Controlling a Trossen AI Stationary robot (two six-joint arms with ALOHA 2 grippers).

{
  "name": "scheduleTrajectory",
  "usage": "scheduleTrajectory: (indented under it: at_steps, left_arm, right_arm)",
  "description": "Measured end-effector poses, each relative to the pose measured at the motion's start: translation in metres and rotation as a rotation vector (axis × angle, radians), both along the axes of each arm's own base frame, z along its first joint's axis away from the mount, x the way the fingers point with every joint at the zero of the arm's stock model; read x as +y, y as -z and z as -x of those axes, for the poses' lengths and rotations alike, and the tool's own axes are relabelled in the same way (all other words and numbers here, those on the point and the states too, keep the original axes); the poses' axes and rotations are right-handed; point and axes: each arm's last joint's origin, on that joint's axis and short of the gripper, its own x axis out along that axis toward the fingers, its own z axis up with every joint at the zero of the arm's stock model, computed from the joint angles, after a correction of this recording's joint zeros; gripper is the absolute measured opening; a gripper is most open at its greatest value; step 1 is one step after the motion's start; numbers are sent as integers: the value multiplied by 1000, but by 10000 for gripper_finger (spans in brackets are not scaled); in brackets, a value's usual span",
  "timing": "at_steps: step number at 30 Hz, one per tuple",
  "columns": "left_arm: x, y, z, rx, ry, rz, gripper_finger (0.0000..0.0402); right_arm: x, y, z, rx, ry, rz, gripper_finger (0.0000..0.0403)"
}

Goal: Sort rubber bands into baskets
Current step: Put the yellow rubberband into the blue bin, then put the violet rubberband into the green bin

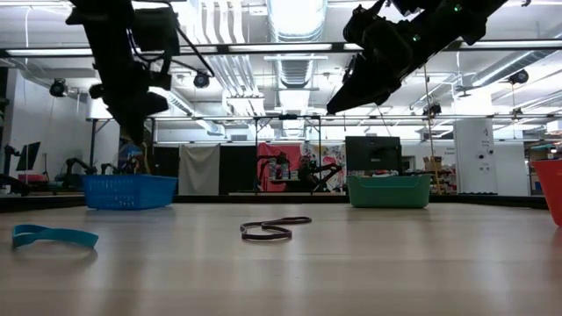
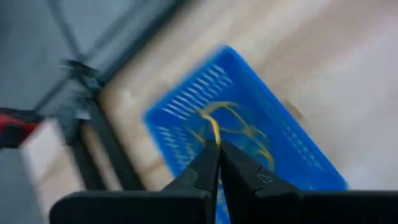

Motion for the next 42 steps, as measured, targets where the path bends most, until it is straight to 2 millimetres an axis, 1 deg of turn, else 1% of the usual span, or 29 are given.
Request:
scheduleTrajectory:
  at_steps: [4,10,14,16,19,22,26,32,35,39,42]
  left_arm:
    - [1,12,-8,35,80,149,0]
    - [10,25,-13,114,47,165,0]
    - [17,35,-15,131,53,272,0]
    - [20,38,-15,157,36,255,0]
    - [24,39,-14,196,-9,179,0]
    - [25,41,-15,207,-15,169,6]
    - [26,41,-16,195,-21,162,34]
    - [26,40,-16,184,-13,156,101]
    - [25,40,-17,193,9,157,128]
    - [19,36,-20,138,19,152,143]
    - [7,28,-26,46,45,123,143]
  right_arm:
    - [0,0,0,0,0,0,52]
    - [0,0,0,-3,0,0,52]
    - [0,0,0,-4,0,0,52]
    - [0,0,0,-4,0,0,52]
    - [0,0,0,-4,0,0,52]
    - [0,0,0,-3,0,0,52]
    - [0,0,0,-3,0,0,52]
    - [0,0,0,-3,0,0,52]
    - [0,0,0,-3,0,0,52]
    - [0,0,0,-4,0,0,52]
    - [0,0,0,-4,0,0,52]
